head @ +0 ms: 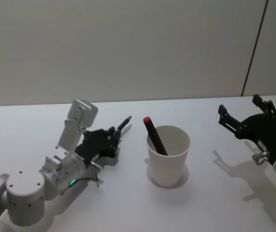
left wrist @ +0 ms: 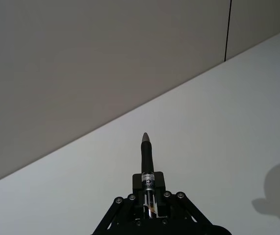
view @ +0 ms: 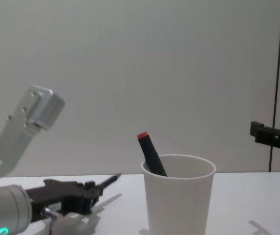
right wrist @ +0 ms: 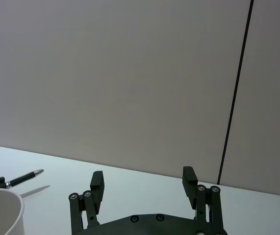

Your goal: Place the pen into the pen holder.

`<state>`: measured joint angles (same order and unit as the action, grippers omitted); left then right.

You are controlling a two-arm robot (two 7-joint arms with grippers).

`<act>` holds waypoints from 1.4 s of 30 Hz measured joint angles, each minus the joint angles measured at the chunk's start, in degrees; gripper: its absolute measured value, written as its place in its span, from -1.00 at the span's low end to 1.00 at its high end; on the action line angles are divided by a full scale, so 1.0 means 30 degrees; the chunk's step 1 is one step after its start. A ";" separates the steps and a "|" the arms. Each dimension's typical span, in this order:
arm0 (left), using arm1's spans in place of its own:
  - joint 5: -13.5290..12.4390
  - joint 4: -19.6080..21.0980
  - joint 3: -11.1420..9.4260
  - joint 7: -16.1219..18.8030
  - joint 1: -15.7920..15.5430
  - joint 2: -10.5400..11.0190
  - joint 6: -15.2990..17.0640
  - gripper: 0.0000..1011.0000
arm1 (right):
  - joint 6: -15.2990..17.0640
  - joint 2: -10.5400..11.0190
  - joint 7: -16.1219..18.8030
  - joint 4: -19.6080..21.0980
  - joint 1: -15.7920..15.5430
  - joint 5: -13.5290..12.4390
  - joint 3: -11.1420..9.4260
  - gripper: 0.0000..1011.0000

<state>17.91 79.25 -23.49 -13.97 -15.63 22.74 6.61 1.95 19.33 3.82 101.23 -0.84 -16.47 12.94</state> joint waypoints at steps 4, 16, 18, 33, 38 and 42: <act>0.0272 0.0296 0.0213 0.0092 0.0187 0.0221 -0.0928 -0.73 | 0.0001 0.0000 0.0000 0.0000 0.0000 -0.0001 -0.0001 0.98; 0.1338 0.1800 0.0932 0.0303 0.0926 0.1087 -0.3913 -0.73 | 0.0001 0.0000 0.0000 0.0000 0.0000 0.0000 -0.0001 0.98; 0.1481 0.2009 0.1018 0.0305 0.1016 0.1197 -0.4270 -0.73 | 0.0000 0.0001 0.0000 0.0000 0.0001 -0.0001 -0.0001 0.98; 0.3076 0.4079 0.1889 -0.0334 0.1618 0.2058 -0.7946 -0.73 | 0.0334 -0.0421 0.0335 0.0271 0.0719 -0.1233 -0.0186 0.98; 0.3736 0.4625 0.2160 -0.0947 0.1632 0.2206 -0.9160 -0.73 | 0.0756 -0.0746 0.0632 0.0569 0.1272 -0.2280 -0.0285 0.98; 0.4262 0.4911 0.2325 -0.1487 0.1589 0.2280 -0.9890 -0.73 | 0.1085 -0.1032 0.0842 0.0803 0.1754 -0.3073 -0.0349 0.98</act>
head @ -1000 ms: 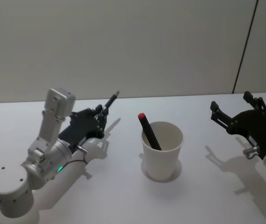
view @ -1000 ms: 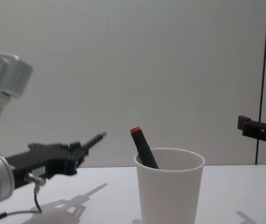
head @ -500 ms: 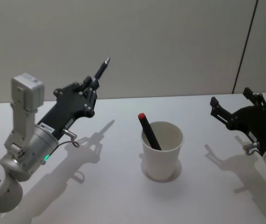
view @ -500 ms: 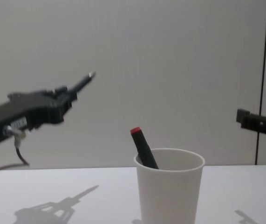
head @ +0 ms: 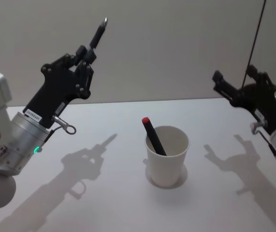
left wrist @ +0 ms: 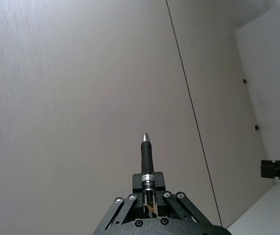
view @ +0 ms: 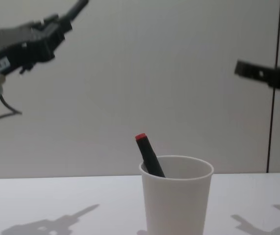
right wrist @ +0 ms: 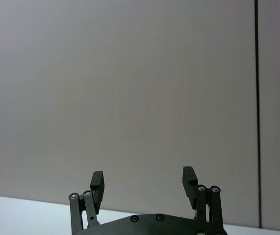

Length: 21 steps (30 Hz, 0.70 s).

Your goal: Place the pen into the pen holder.

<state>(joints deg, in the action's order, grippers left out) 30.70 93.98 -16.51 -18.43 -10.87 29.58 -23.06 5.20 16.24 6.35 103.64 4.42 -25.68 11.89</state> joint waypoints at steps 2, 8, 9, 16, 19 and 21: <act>0.0361 0.0141 0.0087 -0.0340 -0.0040 0.0030 -0.0366 -0.73 | 0.0250 -0.0197 0.0130 0.0141 0.0338 -0.0556 -0.0035 0.98; 0.1044 0.0275 0.0230 -0.1085 -0.0137 0.0048 -0.0980 -0.73 | 0.0834 -0.0689 0.0394 0.0438 0.1147 -0.1843 -0.0101 0.98; 0.1200 0.0277 0.0266 -0.1269 -0.0169 0.0043 -0.1106 -0.73 | 0.1028 -0.0834 0.0455 0.0510 0.1377 -0.2265 -0.0122 0.98; 0.1819 0.0190 0.0386 -0.2058 -0.0261 0.0011 -0.1493 -0.73 | 0.1597 -0.1325 0.0546 0.0769 0.2072 -0.3653 -0.0179 0.98; 0.1976 0.0135 0.0419 -0.2272 -0.0261 0.0005 -0.1608 -0.73 | 0.1769 -0.1465 0.0633 0.0773 0.2125 -0.3847 -0.0064 0.98; 0.2041 0.0127 0.0426 -0.2371 -0.0237 -0.0010 -0.1678 -0.73 | 0.1939 -0.1597 0.0792 0.0670 0.2127 -0.3873 0.0113 0.98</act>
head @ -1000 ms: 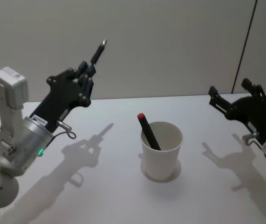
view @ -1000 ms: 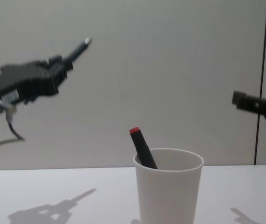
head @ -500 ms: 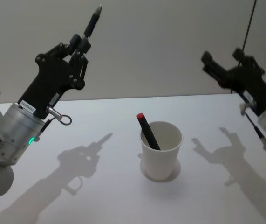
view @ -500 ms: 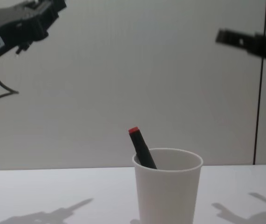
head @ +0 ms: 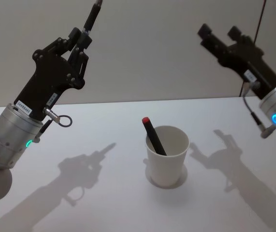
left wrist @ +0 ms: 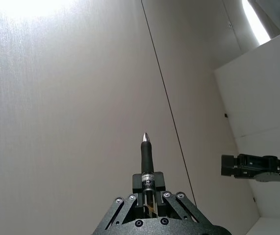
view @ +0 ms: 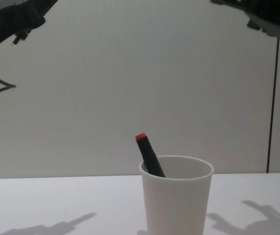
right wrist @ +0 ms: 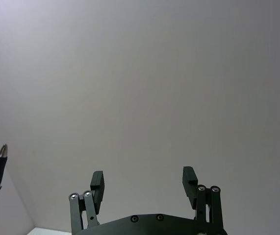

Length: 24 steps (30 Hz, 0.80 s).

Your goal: Place the pen into the pen holder.

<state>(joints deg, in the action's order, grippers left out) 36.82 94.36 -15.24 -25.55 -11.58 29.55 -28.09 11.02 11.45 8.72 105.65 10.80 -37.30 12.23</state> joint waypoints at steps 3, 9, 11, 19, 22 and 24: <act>0.0004 0.0023 0.0001 -0.0017 0.0072 -0.0032 -0.0049 -0.73 | 0.0144 -0.0141 0.0151 -0.0137 0.0001 0.0002 0.0199 0.98; -0.0152 0.0266 -0.0008 0.0191 0.0270 -0.0057 -0.0060 -0.73 | 0.0760 -0.0614 0.0706 -0.0564 0.0050 0.0086 0.0800 0.98; -0.0272 0.0384 -0.0013 0.0329 0.0352 -0.0061 -0.0052 -0.73 | 0.1012 -0.0819 0.0942 -0.0720 0.0090 0.0129 0.1056 0.98; -0.0671 0.0703 -0.0009 0.0768 0.0534 -0.0101 0.0191 -0.73 | 0.1851 -0.1473 0.1793 -0.1114 0.0293 0.0091 0.1803 0.98; -0.0766 0.0775 0.0006 0.0879 0.0555 -0.0114 0.0271 -0.73 | 0.2193 -0.1719 0.2171 -0.1143 0.0380 -0.0132 0.2065 0.98; -0.0852 0.0854 0.0033 0.0998 0.0569 -0.0124 0.0365 -0.73 | 0.2343 -0.1812 0.2342 -0.1140 0.0416 -0.0290 0.2155 0.98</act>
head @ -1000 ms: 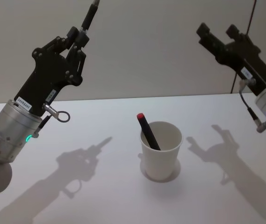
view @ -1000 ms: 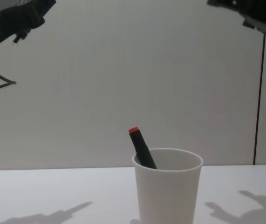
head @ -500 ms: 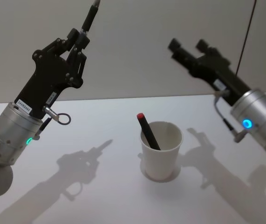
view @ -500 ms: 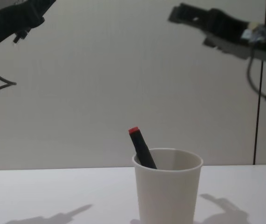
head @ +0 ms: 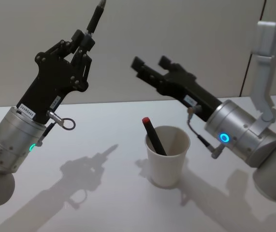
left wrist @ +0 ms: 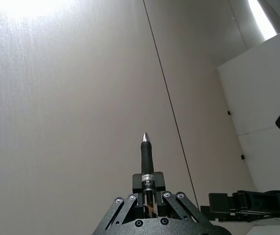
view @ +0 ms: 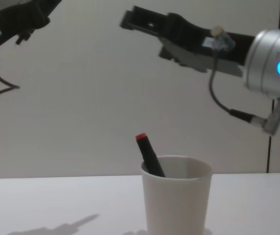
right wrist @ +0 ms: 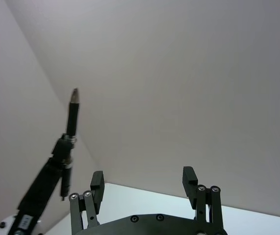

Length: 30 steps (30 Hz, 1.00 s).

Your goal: Place the pen into the pen holder.

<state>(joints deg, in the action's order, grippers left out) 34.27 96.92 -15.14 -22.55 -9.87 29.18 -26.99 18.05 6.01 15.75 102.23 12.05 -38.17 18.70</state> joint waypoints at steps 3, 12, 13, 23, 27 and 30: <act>-0.0086 0.0078 0.0037 0.0134 0.0000 -0.0028 0.0114 -0.73 | 0.0328 -0.0155 0.0351 0.0108 0.0050 -0.0487 0.0150 0.98; -0.0361 0.0093 0.0070 0.0308 -0.0297 -0.0312 0.0571 -0.73 | 0.1267 -0.0310 0.1104 0.0817 0.0013 -0.2839 0.0277 0.98; -0.0388 0.0076 0.0070 0.0308 -0.0330 -0.0346 0.0627 -0.73 | 0.1420 -0.0291 0.1193 0.0939 -0.0026 -0.3316 0.0260 0.98; -0.0689 -0.0086 0.0014 0.0288 -0.0673 -0.0745 0.1178 -0.73 | 0.2384 -0.0043 0.1555 0.1727 -0.0355 -0.7093 0.0023 0.98; -0.0778 -0.0065 0.0008 0.0323 -0.0682 -0.0800 0.1310 -0.73 | 0.2512 0.0046 0.1512 0.1917 -0.0436 -0.8199 -0.0049 0.98; -0.0869 -0.0004 0.0008 0.0435 -0.0669 -0.0824 0.1412 -0.73 | 0.2568 0.0122 0.1281 0.2052 -0.0455 -0.8740 -0.0089 0.98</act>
<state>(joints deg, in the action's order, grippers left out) 31.66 96.91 -15.12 -21.25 -11.88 26.70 -22.76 25.75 6.38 19.59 108.38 10.69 -64.39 18.43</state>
